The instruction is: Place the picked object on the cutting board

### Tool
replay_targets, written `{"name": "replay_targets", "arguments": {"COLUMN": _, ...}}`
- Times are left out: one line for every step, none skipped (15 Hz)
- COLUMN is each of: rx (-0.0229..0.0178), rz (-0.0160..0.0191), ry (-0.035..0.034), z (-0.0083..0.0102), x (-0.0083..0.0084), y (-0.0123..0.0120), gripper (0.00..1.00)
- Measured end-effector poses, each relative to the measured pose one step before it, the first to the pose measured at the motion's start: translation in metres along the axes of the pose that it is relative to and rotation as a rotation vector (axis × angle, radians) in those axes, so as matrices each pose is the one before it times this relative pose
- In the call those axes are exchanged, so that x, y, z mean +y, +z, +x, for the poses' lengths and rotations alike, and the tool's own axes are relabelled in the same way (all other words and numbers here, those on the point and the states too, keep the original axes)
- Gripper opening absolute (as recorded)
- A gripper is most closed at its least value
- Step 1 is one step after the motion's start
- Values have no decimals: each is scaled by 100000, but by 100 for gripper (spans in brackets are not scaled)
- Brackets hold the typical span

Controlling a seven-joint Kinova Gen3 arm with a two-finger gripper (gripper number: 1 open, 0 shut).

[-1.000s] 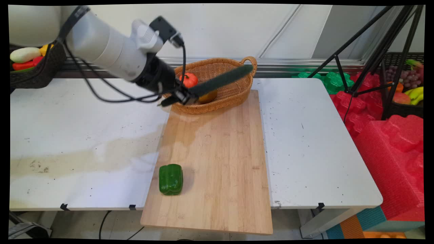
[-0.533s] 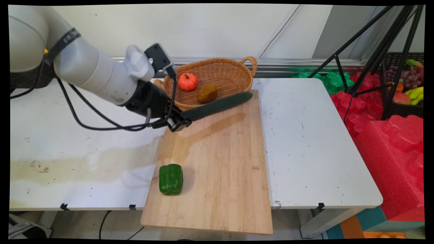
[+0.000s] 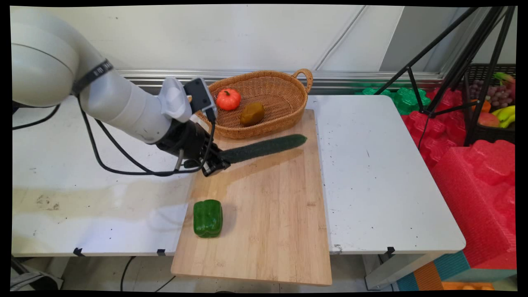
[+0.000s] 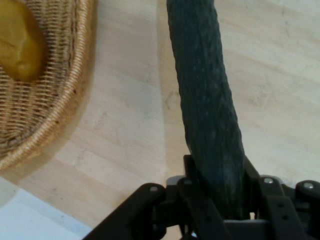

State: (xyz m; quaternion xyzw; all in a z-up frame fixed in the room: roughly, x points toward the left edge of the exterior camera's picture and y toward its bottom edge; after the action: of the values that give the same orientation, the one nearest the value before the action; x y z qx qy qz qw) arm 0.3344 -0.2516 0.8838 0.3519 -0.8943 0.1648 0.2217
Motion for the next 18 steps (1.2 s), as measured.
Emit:
{"name": "replay_targets", "arguments": {"rx": -502, "rz": -583, "ry": 1218, "z": -141, "x": -66, "y": 525, "gripper": 0}}
{"name": "replay_targets", "arguments": {"rx": -606, "rz": -666, "ry": 1244, "z": -147, "x": -76, "y": 617, "gripper": 0}}
{"name": "replay_targets", "arguments": {"rx": -594, "rz": -678, "ry": 972, "z": -142, "x": -90, "y": 613, "gripper": 0}}
{"name": "replay_targets", "arguments": {"rx": -313, "rz": -617, "ry": 749, "z": -82, "x": -75, "y": 520, "gripper": 0}}
{"name": "replay_targets", "arguments": {"rx": -164, "rz": -391, "ry": 428, "z": -55, "x": -49, "y": 330, "gripper": 0}}
{"name": "replay_targets", "arguments": {"rx": -81, "rz": -504, "ry": 449, "z": -40, "x": -65, "y": 403, "gripper": 0}}
{"name": "replay_targets", "arguments": {"rx": -27, "rz": -480, "ry": 411, "z": -28, "x": -65, "y": 384, "gripper": 0}}
{"name": "replay_targets", "arguments": {"rx": 39, "rz": -512, "ry": 433, "z": -19, "x": -91, "y": 442, "gripper": 0}}
{"name": "replay_targets", "arguments": {"rx": 101, "rz": -489, "ry": 376, "z": 12, "x": -130, "y": 469, "gripper": 0}}
{"name": "replay_targets", "arguments": {"rx": -5, "rz": -366, "ry": 176, "z": -6, "x": -150, "y": 430, "gripper": 0}}
{"name": "replay_targets", "arguments": {"rx": -81, "rz": -340, "ry": 94, "z": -7, "x": -123, "y": 345, "gripper": 0}}
{"name": "replay_targets", "arguments": {"rx": -68, "rz": -229, "ry": 50, "z": -13, "x": -76, "y": 214, "gripper": 0}}
{"name": "replay_targets", "arguments": {"rx": -70, "rz": -247, "ry": 149, "z": -42, "x": -107, "y": 284, "gripper": 0}}
{"name": "replay_targets", "arguments": {"rx": -22, "rz": -173, "ry": 113, "z": -14, "x": -69, "y": 184, "gripper": 0}}
{"name": "replay_targets", "arguments": {"rx": -74, "rz": -263, "ry": 149, "z": -27, "x": -95, "y": 256, "gripper": 0}}
{"name": "replay_targets", "arguments": {"rx": -19, "rz": -175, "ry": 100, "z": -20, "x": -58, "y": 157, "gripper": 0}}
{"name": "replay_targets", "arguments": {"rx": -109, "rz": -223, "ry": 107, "z": -47, "x": -84, "y": 215, "gripper": 0}}
{"name": "replay_targets", "arguments": {"rx": -61, "rz": -213, "ry": 100, "z": -43, "x": -82, "y": 194, "gripper": 0}}
